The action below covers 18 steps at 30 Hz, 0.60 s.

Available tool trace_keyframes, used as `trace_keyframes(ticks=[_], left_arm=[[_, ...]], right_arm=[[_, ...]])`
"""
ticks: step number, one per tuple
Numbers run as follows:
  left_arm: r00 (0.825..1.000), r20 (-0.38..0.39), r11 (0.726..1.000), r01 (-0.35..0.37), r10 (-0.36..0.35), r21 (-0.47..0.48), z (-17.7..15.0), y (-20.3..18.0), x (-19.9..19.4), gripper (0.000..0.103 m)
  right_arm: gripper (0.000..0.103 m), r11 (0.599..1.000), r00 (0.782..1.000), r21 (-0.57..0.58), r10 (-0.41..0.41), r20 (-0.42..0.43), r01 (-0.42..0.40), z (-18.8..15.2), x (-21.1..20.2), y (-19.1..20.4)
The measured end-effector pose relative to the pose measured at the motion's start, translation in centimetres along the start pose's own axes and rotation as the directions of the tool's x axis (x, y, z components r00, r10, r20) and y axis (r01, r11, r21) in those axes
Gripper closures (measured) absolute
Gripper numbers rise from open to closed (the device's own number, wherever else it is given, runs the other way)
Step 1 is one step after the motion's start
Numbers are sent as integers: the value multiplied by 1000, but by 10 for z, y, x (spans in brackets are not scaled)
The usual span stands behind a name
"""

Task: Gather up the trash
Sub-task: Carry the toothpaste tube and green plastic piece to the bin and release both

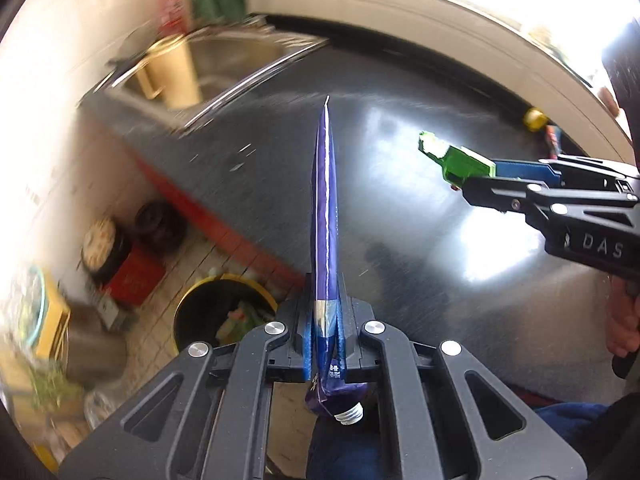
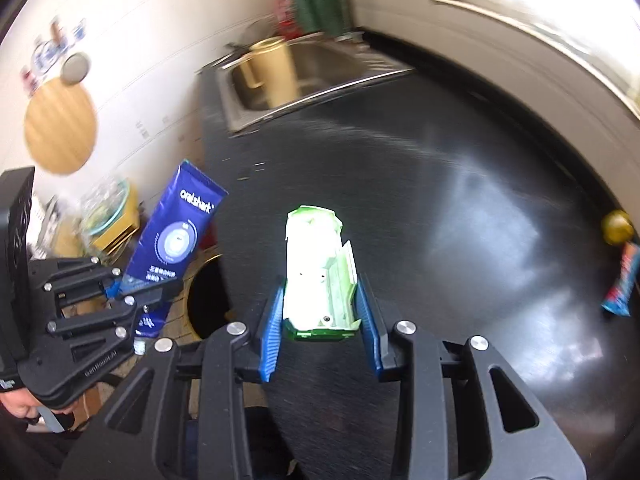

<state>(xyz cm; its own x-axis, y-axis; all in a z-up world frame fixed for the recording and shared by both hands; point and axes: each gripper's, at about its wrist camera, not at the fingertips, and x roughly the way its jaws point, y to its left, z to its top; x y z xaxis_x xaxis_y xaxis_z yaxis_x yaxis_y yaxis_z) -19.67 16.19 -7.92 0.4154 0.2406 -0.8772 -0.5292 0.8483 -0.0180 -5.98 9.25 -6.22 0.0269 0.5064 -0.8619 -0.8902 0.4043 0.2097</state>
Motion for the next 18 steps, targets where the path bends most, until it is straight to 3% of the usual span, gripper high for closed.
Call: trace_keyframes(ticks=[8, 13, 18], left_arm=[[995, -88, 973, -74, 55, -217, -62, 87, 13, 95], [992, -120, 951, -67, 32, -303, -81, 128, 37, 95], [990, -141, 939, -56, 8, -340, -89, 152, 60, 95]], right_arm=[[69, 968, 981, -184, 146, -131, -169, 17, 76, 112], [69, 955, 969, -215, 165, -184, -203, 28, 114, 152], [69, 958, 965, -217, 138, -223, -187, 38, 149, 168]])
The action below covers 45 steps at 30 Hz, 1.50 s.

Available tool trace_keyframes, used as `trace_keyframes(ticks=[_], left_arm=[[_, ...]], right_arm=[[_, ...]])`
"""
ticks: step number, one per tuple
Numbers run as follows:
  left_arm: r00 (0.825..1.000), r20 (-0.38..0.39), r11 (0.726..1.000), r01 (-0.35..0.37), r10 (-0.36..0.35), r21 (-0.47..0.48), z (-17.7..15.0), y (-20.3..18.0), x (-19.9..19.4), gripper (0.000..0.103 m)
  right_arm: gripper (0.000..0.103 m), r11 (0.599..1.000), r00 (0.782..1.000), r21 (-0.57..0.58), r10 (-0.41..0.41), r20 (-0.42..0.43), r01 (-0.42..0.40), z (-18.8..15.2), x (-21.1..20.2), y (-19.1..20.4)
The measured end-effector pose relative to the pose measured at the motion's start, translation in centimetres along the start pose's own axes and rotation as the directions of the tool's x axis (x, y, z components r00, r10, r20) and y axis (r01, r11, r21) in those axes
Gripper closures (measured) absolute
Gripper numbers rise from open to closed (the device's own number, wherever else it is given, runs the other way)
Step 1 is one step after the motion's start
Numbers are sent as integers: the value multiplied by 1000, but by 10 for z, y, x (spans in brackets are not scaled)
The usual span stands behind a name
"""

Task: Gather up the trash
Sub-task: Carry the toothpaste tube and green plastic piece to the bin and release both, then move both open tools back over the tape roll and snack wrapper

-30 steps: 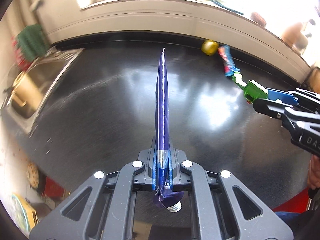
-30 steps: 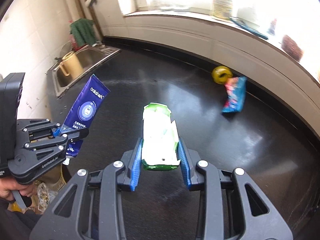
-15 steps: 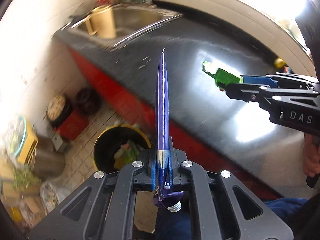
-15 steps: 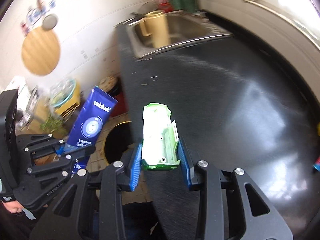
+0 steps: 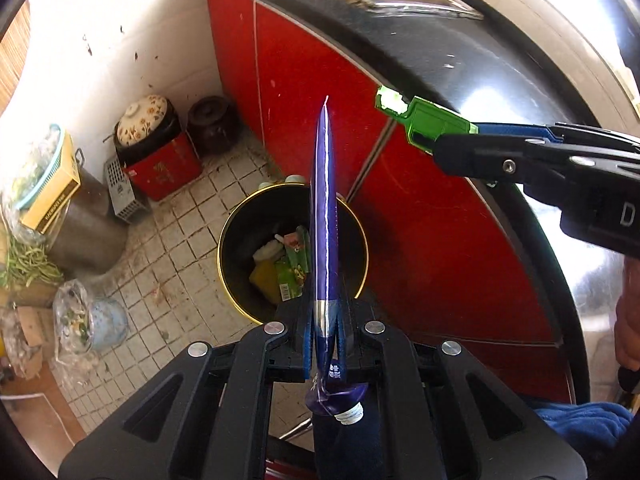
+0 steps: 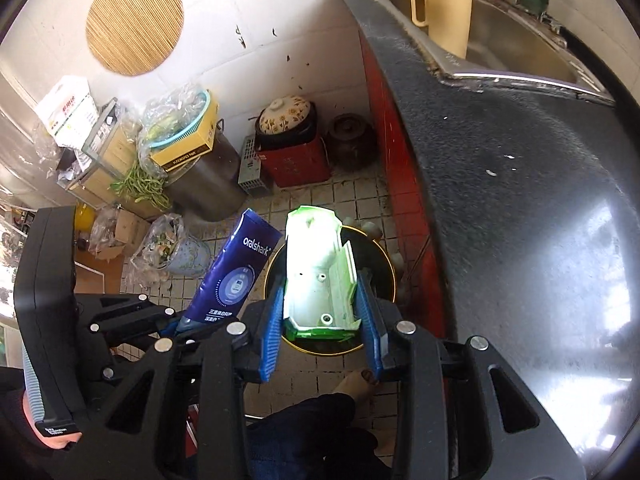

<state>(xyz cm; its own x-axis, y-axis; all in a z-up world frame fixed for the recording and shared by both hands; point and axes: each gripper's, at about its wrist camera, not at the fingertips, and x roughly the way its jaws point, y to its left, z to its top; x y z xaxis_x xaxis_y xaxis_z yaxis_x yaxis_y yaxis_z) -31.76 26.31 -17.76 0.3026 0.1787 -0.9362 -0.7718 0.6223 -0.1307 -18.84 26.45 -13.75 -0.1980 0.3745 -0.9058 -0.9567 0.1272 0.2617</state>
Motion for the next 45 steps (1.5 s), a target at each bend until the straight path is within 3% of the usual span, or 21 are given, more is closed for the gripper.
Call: trace_keyframes(ticks=[13, 14, 15, 16, 17, 24, 29, 31, 33, 36, 38, 39, 41, 45], left_arm=[[999, -11, 999, 35, -35, 26, 16, 24, 32, 93], [1000, -18, 999, 25, -24, 36, 17, 23, 33, 79], [1000, -28, 999, 13, -12, 48, 17, 23, 36, 63], [1000, -25, 999, 1, 1, 52, 17, 24, 36, 29], [1000, -8, 998, -8, 8, 56, 16, 24, 34, 21], [1000, 16, 996, -8, 6, 85, 18, 23, 25, 21], [998, 67, 995, -21, 14, 97, 25, 4, 1, 9], [996, 90, 995, -26, 17, 101, 30, -12, -12, 7], [995, 99, 995, -19, 9, 94, 35, -28, -20, 7], [993, 91, 987, 55, -69, 150, 40, -71, -27, 7], [990, 88, 971, 92, -113, 219, 43, -102, -30, 7], [987, 86, 959, 113, -139, 260, 45, -119, -31, 7], [977, 71, 920, 165, -203, 356, 49, -161, -34, 7], [953, 15, 804, 246, -301, 541, 53, -241, -37, 7]], right_arm=[[68, 1000, 998, 1, -22, -56, 22, 20, 35, 2], [66, 999, 998, -1, -32, -56, 32, 22, 37, 3], [50, 999, 998, -3, -39, -56, 39, 24, 38, 4], [36, 999, 998, -3, -36, -50, 36, 25, 37, 4], [36, 999, 999, -6, -32, -38, 32, 26, 34, 5], [35, 1000, 1000, 10, -30, -9, 30, 22, 13, -6], [30, 996, 997, 71, -53, 63, 48, 5, -37, -30], [22, 991, 991, 109, -90, 95, 79, -4, -60, -44], [19, 980, 982, 160, -136, 131, 115, -18, -87, -65], [19, 946, 961, 272, -225, 158, 176, -51, -129, -105], [19, 907, 939, 356, -299, 167, 226, -77, -156, -129], [19, 877, 918, 397, -359, 168, 271, -95, -173, -142], [19, 829, 882, 455, -440, 172, 325, -122, -198, -159], [19, 689, 813, 620, -566, 135, 376, -190, -249, -194]])
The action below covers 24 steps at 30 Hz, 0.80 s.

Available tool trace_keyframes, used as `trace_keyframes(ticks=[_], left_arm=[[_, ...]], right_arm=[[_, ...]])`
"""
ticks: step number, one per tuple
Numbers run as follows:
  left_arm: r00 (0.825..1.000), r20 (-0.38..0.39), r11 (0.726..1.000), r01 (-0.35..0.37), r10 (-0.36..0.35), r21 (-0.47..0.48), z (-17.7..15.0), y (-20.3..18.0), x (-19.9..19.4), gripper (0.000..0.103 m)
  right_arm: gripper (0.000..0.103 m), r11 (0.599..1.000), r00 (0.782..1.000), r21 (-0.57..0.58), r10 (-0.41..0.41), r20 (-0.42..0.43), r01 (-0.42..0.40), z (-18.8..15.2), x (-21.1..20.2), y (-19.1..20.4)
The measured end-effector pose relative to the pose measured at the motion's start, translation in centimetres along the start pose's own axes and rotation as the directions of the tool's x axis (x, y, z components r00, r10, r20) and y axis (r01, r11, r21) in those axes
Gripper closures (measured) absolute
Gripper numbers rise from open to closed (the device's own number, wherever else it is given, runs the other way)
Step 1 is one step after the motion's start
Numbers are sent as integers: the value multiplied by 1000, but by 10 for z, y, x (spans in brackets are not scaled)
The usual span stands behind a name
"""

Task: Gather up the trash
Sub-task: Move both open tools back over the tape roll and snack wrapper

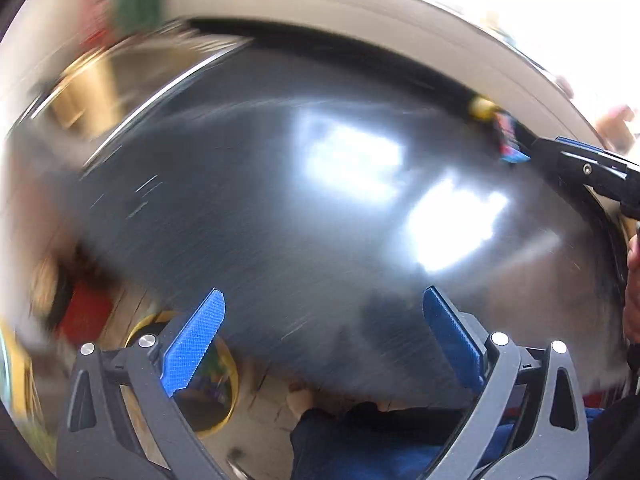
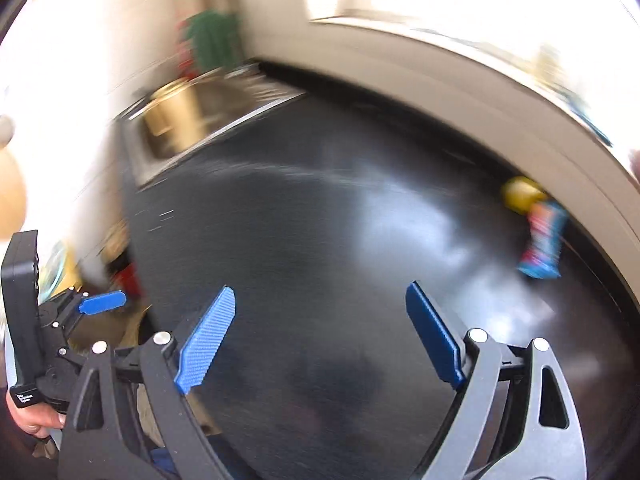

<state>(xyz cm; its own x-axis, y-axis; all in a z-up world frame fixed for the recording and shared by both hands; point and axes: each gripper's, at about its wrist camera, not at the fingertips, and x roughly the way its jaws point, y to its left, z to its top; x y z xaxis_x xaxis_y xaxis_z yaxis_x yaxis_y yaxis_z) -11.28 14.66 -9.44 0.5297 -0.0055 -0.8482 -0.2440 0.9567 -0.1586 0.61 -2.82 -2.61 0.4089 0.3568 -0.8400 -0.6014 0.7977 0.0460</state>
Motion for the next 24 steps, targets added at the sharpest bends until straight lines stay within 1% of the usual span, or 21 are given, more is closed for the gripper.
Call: trace_keyframes(ticks=[1, 2, 5, 8, 10, 13, 17, 21, 24], left_arm=[[1000, 1, 998, 30, -31, 53, 11, -18, 5, 7], [999, 3, 995, 45, -45, 84, 19, -29, 7, 7], [997, 10, 979, 72, -75, 189, 43, -67, 16, 7], [995, 7, 964, 96, -101, 249, 59, -95, 21, 7], [993, -2, 955, 111, -115, 274, 62, -110, 22, 7], [992, -19, 945, 122, -122, 304, 66, -125, 29, 7], [992, -38, 933, 124, -119, 338, 75, -137, 43, 7], [993, -46, 927, 119, -110, 356, 86, -145, 59, 7], [993, -48, 920, 116, -106, 375, 103, -153, 79, 7]], right_arm=[[19, 999, 1000, 36, -25, 8, 25, -4, -7, -15], [19, 995, 998, 83, -59, 18, 57, -12, -17, -36], [19, 978, 992, 179, -120, 41, 110, -29, -38, -79], [19, 961, 987, 239, -153, 45, 138, -43, -48, -105], [19, 950, 984, 271, -174, 44, 156, -52, -53, -117], [19, 936, 984, 315, -177, 36, 156, -62, -56, -128], [19, 923, 988, 358, -154, 19, 137, -65, -45, -142], [19, 922, 990, 366, -137, 10, 124, -56, -34, -152], [19, 915, 992, 386, -127, 0, 118, -49, -23, -165]])
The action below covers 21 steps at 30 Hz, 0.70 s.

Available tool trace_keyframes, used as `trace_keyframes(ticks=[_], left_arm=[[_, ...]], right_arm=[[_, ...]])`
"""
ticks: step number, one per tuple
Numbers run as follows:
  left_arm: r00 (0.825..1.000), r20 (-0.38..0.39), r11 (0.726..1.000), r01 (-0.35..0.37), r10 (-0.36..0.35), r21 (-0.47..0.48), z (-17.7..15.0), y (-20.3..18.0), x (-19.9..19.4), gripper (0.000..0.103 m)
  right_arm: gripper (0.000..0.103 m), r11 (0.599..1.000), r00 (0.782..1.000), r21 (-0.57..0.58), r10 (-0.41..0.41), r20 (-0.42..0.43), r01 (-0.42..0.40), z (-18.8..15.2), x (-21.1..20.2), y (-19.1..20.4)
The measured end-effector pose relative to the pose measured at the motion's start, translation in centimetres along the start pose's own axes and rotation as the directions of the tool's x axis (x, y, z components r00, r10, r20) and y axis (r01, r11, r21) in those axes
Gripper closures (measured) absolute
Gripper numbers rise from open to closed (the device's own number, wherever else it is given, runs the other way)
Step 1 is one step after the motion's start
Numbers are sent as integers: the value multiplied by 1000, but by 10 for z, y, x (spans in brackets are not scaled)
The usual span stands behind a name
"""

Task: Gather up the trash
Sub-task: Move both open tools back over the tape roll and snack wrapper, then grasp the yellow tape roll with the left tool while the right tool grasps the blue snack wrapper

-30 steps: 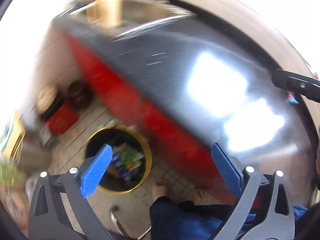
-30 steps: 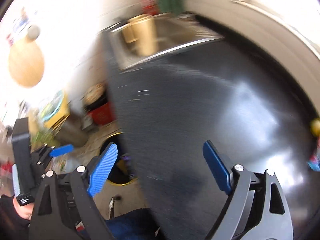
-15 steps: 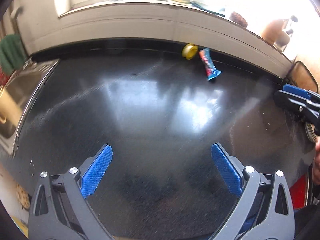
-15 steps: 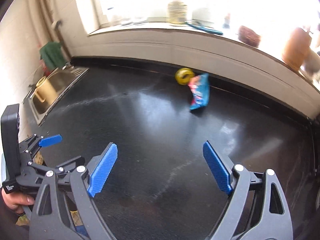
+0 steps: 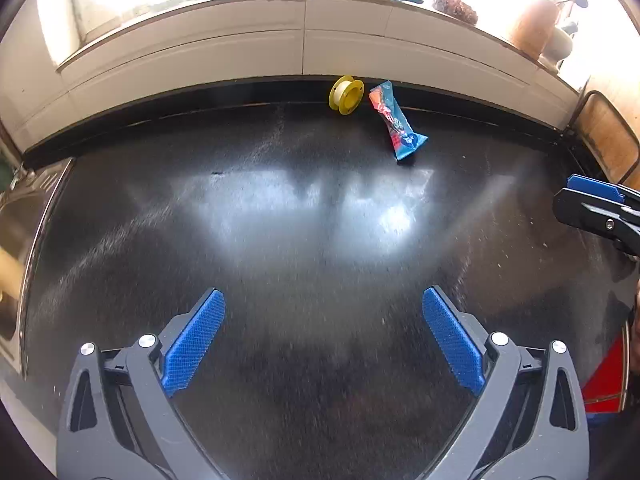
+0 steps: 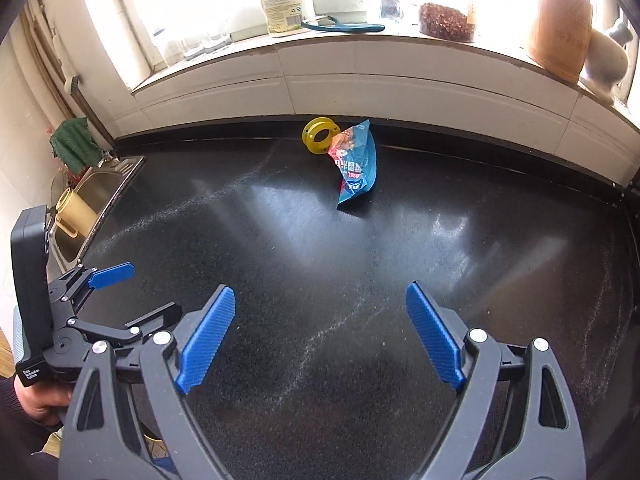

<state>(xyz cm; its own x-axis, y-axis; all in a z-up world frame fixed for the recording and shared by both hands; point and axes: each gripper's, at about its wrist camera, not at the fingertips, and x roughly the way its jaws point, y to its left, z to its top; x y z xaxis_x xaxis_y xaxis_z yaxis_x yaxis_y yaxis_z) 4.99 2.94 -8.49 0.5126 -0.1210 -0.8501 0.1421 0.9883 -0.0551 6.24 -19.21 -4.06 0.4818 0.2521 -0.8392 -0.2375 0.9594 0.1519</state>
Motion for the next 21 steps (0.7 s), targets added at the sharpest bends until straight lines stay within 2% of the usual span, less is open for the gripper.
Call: trace_keyframes(ticks=[5, 9, 15, 21], left_arm=[[1000, 2, 999, 1, -1, 40, 38, 2, 38, 7], [1000, -7, 996, 7, -7, 86, 73, 4, 85, 7], [1000, -16, 982, 21, -18, 187, 121, 7, 141, 7], [999, -13, 960, 53, -52, 274, 157, 5, 178, 7]], right_arm=[[19, 1000, 1000, 25, -5, -30, 5, 24, 35, -19], [19, 999, 997, 43, -16, -76, 19, 46, 82, -36], [19, 1000, 993, -13, -21, -116, 19, 75, 142, -40], [33, 997, 989, -82, -23, -147, 11, 97, 187, -40]])
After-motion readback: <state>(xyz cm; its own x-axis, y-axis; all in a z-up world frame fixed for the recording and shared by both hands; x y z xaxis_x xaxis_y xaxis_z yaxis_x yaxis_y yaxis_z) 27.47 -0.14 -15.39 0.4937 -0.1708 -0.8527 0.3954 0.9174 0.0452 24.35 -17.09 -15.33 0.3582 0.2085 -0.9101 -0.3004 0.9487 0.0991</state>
